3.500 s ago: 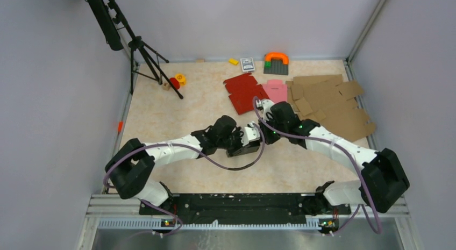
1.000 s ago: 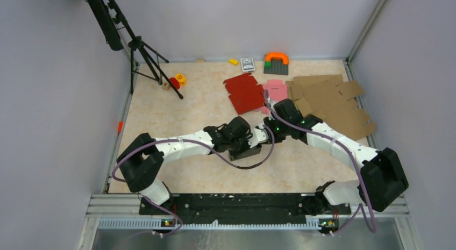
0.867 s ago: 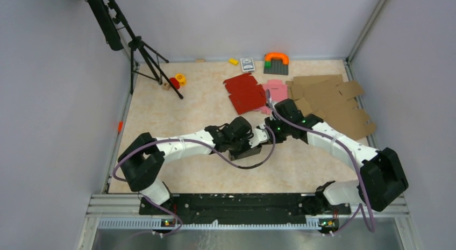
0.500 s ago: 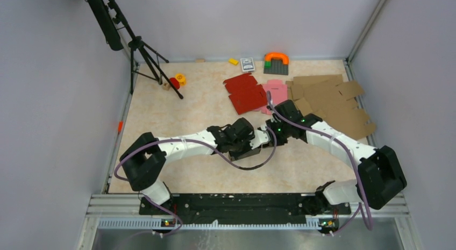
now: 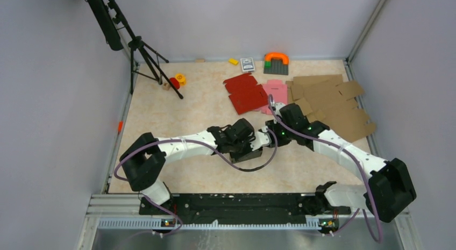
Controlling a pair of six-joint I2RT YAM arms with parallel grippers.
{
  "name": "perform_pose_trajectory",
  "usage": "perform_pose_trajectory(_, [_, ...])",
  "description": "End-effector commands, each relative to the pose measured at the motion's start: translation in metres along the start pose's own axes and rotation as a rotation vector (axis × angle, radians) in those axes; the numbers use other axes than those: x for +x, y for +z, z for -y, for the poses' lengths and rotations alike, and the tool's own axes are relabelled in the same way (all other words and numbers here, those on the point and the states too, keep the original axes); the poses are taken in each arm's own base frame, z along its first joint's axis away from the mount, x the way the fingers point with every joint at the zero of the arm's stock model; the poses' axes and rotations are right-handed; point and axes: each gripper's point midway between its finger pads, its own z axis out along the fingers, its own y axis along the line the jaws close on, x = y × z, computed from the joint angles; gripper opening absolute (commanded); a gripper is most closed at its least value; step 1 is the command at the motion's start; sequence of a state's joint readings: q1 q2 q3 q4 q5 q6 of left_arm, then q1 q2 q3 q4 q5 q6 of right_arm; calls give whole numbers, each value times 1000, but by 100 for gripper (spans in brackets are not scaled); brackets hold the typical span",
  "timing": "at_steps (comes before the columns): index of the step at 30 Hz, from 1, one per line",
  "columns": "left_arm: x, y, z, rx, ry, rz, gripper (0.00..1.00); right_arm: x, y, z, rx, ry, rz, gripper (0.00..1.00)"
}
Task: Fold the paper box
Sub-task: Close the paper box at the center of the board.
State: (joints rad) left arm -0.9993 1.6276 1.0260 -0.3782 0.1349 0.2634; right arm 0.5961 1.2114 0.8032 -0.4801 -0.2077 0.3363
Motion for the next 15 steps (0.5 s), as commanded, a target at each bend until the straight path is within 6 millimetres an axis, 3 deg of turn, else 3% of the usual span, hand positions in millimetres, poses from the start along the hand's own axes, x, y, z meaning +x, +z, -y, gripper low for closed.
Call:
perform_pose_trajectory(1, [-2,9,6,27,-5,-18,29,-36,-10,-81,-297,-191,162,42])
perform_pose_trajectory(10, [1,11,5,23,-10,-42,29,-37,-15,-87,-287,-211,161,38])
perform_pose_trajectory(15, [0,11,4,22,-10,-36,29,-36,-9,-76,-232,-212,154,19])
